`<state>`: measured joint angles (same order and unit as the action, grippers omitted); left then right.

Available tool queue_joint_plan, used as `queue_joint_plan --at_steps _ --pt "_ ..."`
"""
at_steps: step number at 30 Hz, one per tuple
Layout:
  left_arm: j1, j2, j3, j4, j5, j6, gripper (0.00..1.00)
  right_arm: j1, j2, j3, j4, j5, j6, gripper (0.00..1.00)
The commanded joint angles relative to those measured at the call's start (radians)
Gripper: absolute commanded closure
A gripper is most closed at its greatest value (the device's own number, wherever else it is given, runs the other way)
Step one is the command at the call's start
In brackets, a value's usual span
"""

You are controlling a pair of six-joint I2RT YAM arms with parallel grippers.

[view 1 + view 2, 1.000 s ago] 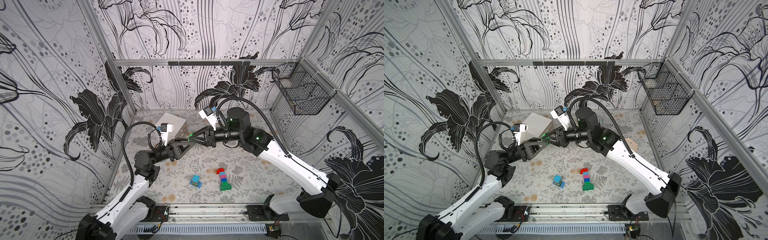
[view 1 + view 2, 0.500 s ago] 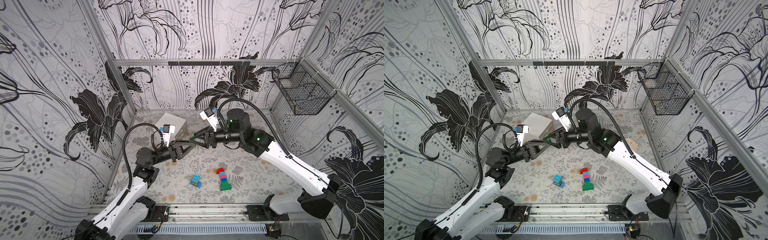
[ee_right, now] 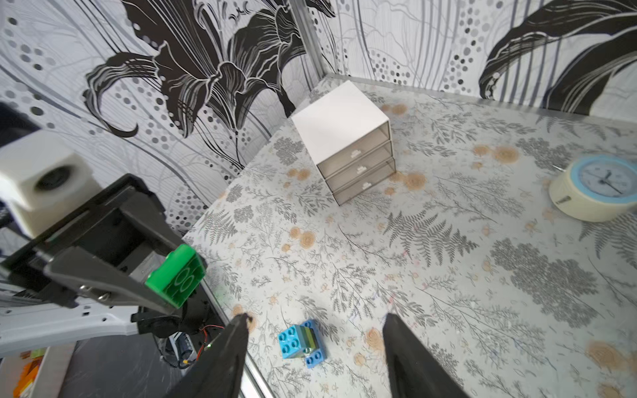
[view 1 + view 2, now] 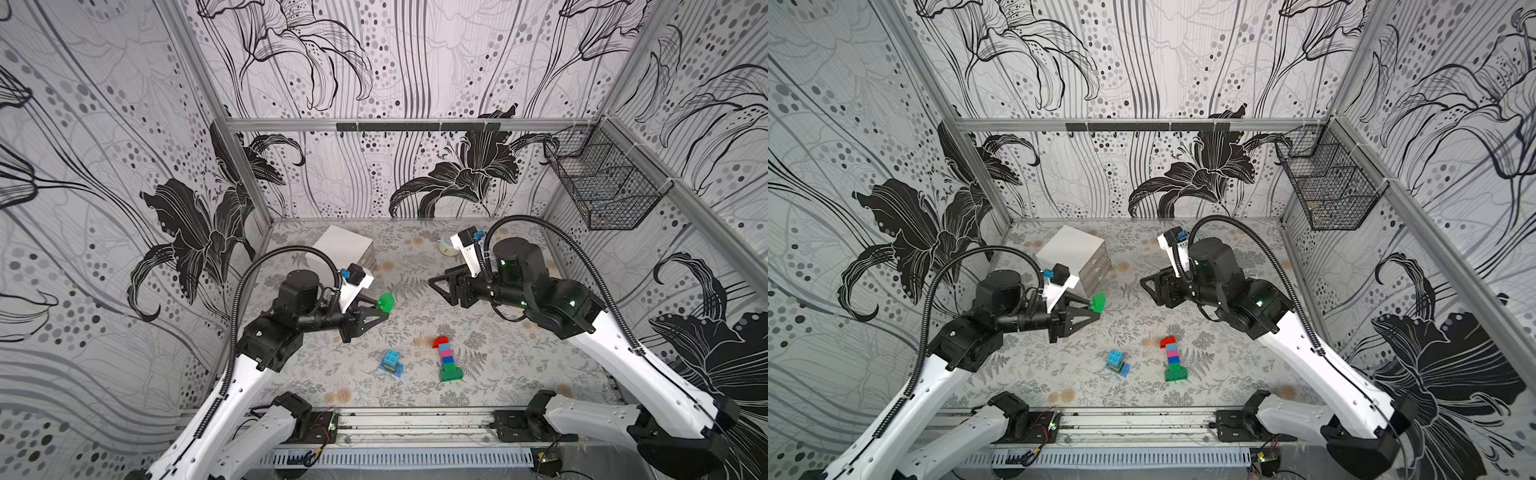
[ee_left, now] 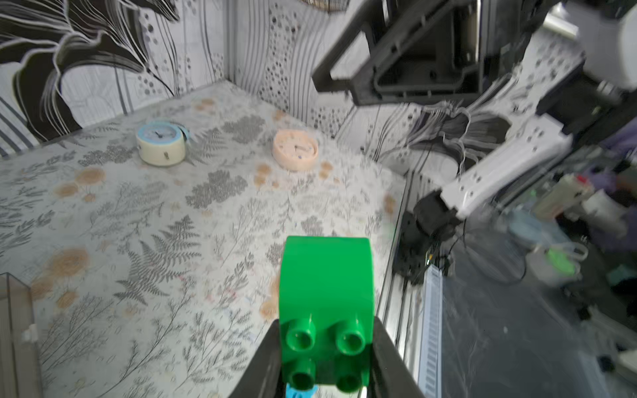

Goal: Assemble the number 1 with lego
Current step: Place the lego brick at the center of the board.

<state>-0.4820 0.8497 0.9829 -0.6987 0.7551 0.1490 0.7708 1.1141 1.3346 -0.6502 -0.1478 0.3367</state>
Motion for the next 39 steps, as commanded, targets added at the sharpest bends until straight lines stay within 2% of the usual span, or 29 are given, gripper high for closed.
queue_joint_plan --at_steps 1,5,11,14,17,20,22,24,26,28,33,35,39 --pt "-0.091 0.029 0.037 -0.285 -0.150 0.372 1.00 0.002 -0.033 -0.069 -0.075 0.033 0.066 0.35" --pt "-0.230 0.106 0.052 -0.356 -0.309 0.505 1.00 0.002 -0.052 -0.140 -0.100 -0.001 0.141 0.38" --pt "-0.355 0.303 0.120 -0.424 -0.473 0.651 1.00 0.002 -0.077 -0.202 -0.098 0.013 0.205 0.40" --pt "-0.375 0.381 0.148 -0.411 -0.539 0.648 1.00 0.002 -0.074 -0.215 -0.114 0.019 0.231 0.41" --pt "-0.374 0.411 0.173 -0.371 -0.578 0.540 1.00 0.002 -0.078 -0.231 -0.133 0.037 0.251 0.42" --pt "-0.374 0.400 0.178 -0.304 -0.580 0.313 1.00 0.002 -0.092 -0.251 -0.134 0.065 0.269 0.42" --pt "-0.373 0.369 0.153 -0.230 -0.628 0.066 1.00 0.002 -0.097 -0.255 -0.142 0.088 0.271 0.42" --pt "-0.373 0.328 0.106 -0.165 -0.731 -0.205 1.00 0.002 -0.090 -0.253 -0.144 0.105 0.267 0.42" --pt "-0.369 0.300 0.069 -0.162 -0.852 -0.482 1.00 0.002 -0.077 -0.245 -0.142 0.113 0.256 0.43" --pt "-0.340 0.306 0.047 -0.184 -0.891 -0.685 1.00 0.002 -0.057 -0.233 -0.136 0.120 0.242 0.42" --pt "-0.226 0.425 0.068 -0.235 -0.937 -1.013 1.00 0.002 -0.008 -0.207 -0.135 0.130 0.223 0.42" --pt "-0.212 0.480 0.091 -0.280 -0.971 -1.141 1.00 0.002 -0.008 -0.210 -0.134 0.138 0.223 0.42" --pt "-0.184 0.558 0.073 -0.300 -0.945 -1.419 1.00 0.002 -0.024 -0.225 -0.133 0.158 0.224 0.42"
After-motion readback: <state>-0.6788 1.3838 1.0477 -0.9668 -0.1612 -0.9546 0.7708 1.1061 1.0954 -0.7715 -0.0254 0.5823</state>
